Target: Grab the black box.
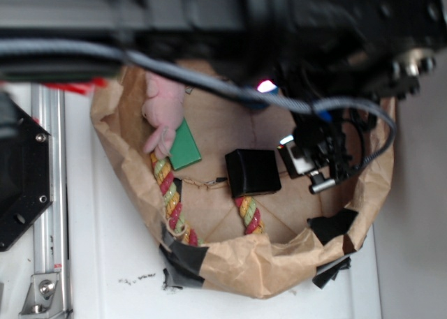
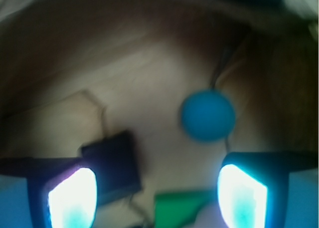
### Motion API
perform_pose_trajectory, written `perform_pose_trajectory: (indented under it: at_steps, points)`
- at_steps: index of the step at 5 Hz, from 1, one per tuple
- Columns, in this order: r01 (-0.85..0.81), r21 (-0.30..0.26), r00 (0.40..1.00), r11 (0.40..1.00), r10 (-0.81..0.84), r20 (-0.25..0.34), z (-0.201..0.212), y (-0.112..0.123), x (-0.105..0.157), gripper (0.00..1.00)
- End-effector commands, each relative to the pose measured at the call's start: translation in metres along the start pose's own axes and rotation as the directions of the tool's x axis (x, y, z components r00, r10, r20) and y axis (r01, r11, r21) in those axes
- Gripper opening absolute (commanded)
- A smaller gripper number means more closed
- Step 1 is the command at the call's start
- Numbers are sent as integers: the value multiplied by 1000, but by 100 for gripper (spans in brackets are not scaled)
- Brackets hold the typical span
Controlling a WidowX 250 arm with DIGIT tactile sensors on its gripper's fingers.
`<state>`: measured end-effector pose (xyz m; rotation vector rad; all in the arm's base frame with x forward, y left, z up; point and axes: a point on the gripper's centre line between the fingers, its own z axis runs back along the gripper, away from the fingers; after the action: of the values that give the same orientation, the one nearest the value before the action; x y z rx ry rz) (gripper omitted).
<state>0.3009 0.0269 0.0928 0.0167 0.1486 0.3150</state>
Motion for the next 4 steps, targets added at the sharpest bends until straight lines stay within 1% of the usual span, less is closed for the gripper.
perform_pose_trajectory:
  at_steps: [1,2,3,4]
  points:
    - [158,-62,983,986,-163,-87,-34,-18,-11,100]
    - [196,-77,969,978,-205,-137,-55,-35,-21,100]
    - [223,-63,953,973,-231,-196,-77,-40,-30,100]
    - [244,-61,937,968,-252,-243,-97,-46,-44,100]
